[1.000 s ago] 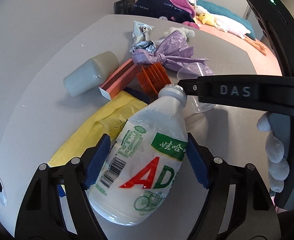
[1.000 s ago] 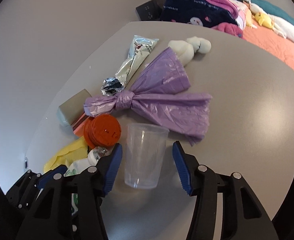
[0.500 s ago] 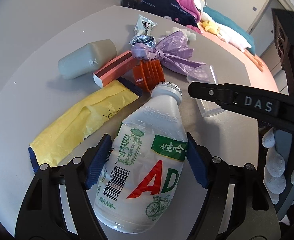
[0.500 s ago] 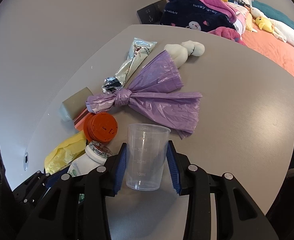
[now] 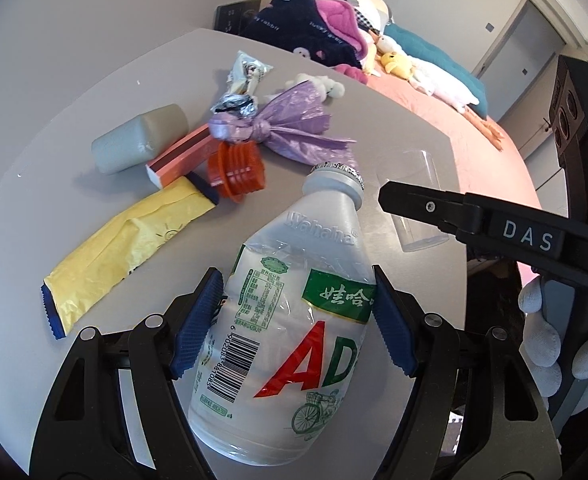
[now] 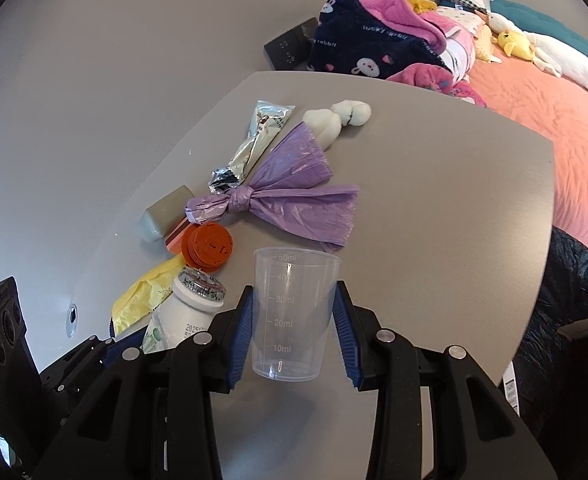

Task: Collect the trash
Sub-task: 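Carry the white bottle and clear cup over the black trash bin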

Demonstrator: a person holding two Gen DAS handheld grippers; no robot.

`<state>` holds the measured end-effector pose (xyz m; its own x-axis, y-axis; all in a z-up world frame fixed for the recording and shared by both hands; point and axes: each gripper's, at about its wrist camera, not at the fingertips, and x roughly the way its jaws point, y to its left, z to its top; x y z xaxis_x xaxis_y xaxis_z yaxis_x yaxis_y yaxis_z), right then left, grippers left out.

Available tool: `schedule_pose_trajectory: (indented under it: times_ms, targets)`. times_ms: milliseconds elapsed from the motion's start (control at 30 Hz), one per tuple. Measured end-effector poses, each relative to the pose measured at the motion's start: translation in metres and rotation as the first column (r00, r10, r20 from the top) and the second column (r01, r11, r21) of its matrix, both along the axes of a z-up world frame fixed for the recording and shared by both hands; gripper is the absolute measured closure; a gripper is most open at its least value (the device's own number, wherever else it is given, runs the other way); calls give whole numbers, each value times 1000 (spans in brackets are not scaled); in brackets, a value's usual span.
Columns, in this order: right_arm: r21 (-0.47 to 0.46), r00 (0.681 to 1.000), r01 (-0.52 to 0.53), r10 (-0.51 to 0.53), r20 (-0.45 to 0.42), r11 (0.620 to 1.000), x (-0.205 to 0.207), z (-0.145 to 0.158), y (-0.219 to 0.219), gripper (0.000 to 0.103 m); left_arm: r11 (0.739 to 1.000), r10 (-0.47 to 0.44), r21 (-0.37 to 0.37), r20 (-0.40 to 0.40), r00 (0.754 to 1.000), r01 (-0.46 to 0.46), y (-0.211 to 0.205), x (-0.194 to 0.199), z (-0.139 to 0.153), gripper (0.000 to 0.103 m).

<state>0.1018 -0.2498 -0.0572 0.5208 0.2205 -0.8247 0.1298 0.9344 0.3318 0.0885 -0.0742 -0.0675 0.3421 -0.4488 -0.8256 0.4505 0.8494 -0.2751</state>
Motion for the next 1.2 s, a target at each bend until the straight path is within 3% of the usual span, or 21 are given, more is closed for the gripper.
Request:
schedule_pose_trajectory:
  times_ms: [733, 1200]
  targets:
    - [-10, 990, 103, -102, 94, 995, -75, 49, -67, 62, 991, -113, -63, 52, 992, 116, -63, -32, 42, 32]
    - [-15, 968, 216, -213, 131, 976, -121, 65, -121, 62, 963, -247, -88, 75, 966, 253, -128, -55, 55, 32]
